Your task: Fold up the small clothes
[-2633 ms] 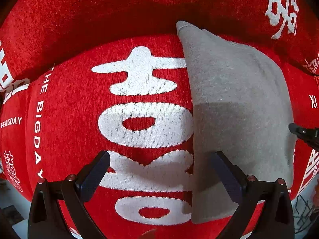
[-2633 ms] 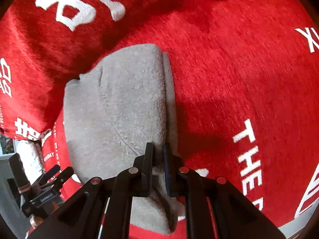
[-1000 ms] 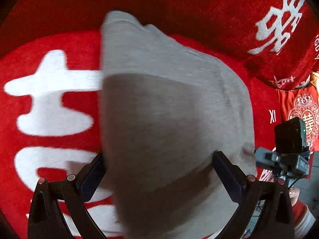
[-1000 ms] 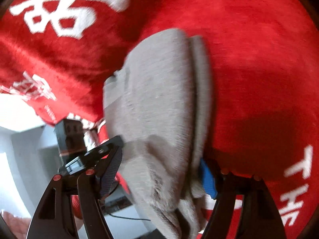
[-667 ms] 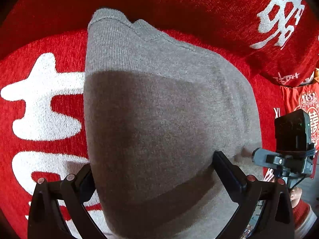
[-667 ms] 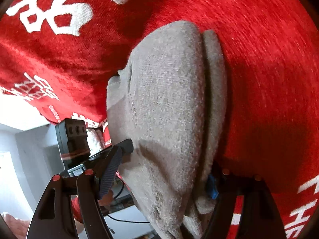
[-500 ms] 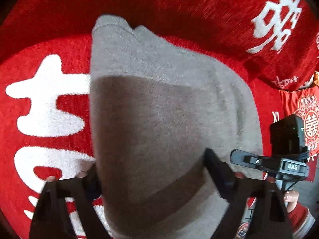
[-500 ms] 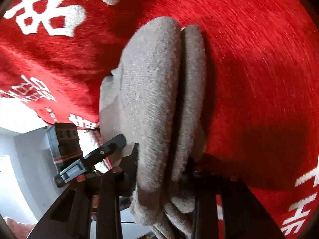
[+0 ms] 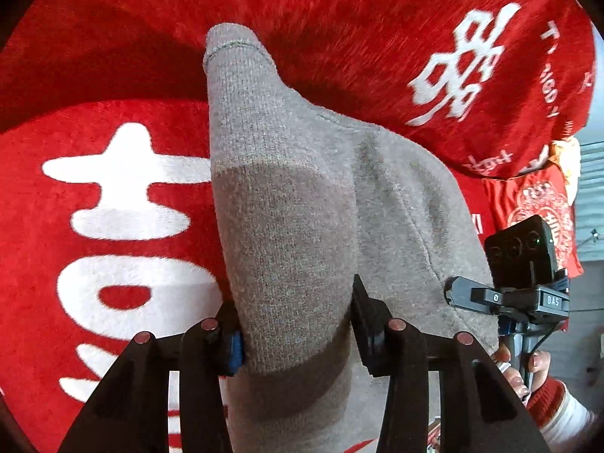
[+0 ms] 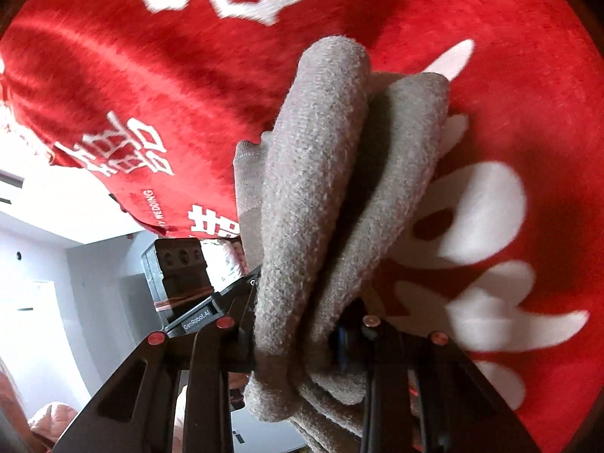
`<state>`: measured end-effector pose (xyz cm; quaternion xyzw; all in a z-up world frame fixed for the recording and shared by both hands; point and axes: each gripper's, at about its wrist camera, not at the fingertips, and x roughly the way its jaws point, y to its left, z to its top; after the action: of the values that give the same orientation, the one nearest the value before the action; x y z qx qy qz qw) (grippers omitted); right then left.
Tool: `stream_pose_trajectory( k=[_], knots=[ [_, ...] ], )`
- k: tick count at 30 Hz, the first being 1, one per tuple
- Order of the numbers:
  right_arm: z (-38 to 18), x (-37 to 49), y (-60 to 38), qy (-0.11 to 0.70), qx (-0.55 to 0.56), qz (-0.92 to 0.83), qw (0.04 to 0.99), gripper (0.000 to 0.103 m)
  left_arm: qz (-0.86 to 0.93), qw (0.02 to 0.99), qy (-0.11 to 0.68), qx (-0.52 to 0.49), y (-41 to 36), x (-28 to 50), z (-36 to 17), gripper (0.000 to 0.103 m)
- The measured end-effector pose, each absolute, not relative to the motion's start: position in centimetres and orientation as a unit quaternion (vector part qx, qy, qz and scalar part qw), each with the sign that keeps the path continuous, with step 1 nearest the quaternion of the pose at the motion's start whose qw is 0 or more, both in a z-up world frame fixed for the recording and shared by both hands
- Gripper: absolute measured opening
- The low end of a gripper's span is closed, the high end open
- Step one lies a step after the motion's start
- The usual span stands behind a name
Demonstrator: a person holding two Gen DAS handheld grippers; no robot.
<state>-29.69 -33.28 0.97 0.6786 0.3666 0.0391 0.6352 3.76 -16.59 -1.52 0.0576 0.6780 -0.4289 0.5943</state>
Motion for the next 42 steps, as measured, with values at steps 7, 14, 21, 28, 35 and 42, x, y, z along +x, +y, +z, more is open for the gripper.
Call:
stream_pose_trajectory(
  k=[7, 14, 21, 28, 35, 42],
  knots=[
    [2.2, -26.9, -26.8, 0.361, 0.681, 0.051, 0.635, 0.032, -0.430, 0.604, 0.668, 0.060, -11.2, 4.6, 1.2, 0.047],
    [-0.6, -24.4, -22.1, 0.374, 0.680, 0.039, 0.629, 0.032, -0.395, 0.615, 0.677, 0.080, -4.3, 6.4, 0.3, 0.047],
    [-1.4, -25.1, -22.8, 0.506, 0.581, -0.097, 0.630, 0.044, -0.334, 0.652, 0.669, 0.127, -0.2, 6.6, -2.9, 0.061],
    [1.5, -26.9, -23.1, 0.539, 0.518, -0.161, 0.644, 0.042, -0.286, 0.685, 0.654, 0.144, 3.5, 7.9, -1.1, 0.061],
    [5.1, -24.9, -20.1, 0.534, 0.480, -0.146, 0.681, 0.028, -0.279, 0.695, 0.641, 0.168, 2.7, 6.3, 0.0, 0.061],
    [3.5, -24.9, -20.3, 0.539, 0.506, -0.182, 0.649, 0.042, -0.259, 0.698, 0.634, 0.211, 1.0, 3.7, -2.1, 0.061]
  ],
)
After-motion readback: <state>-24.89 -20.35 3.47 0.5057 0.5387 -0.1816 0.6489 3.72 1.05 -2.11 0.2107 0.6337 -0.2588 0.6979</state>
